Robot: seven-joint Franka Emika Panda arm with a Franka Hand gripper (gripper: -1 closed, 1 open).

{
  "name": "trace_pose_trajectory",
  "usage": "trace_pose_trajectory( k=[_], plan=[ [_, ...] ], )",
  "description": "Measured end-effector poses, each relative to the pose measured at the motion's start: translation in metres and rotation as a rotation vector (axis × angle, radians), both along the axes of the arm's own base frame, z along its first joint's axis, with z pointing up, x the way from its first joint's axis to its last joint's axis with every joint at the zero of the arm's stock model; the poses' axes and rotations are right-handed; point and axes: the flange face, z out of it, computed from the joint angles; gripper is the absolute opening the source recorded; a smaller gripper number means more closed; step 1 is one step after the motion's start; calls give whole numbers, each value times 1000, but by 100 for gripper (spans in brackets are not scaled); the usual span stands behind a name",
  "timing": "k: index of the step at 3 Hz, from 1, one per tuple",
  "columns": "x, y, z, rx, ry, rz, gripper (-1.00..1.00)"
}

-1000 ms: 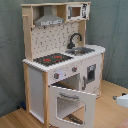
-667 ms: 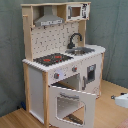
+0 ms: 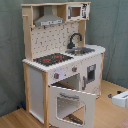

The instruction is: Play with the kitchen

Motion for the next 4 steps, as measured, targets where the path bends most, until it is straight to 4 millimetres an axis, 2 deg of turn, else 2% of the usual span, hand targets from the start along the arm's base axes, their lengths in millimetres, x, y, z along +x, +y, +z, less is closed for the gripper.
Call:
trace_pose_trajectory(
  k=[4],
  plan=[
    [46,-15,-1,-85,-98,18,100]
  ],
)
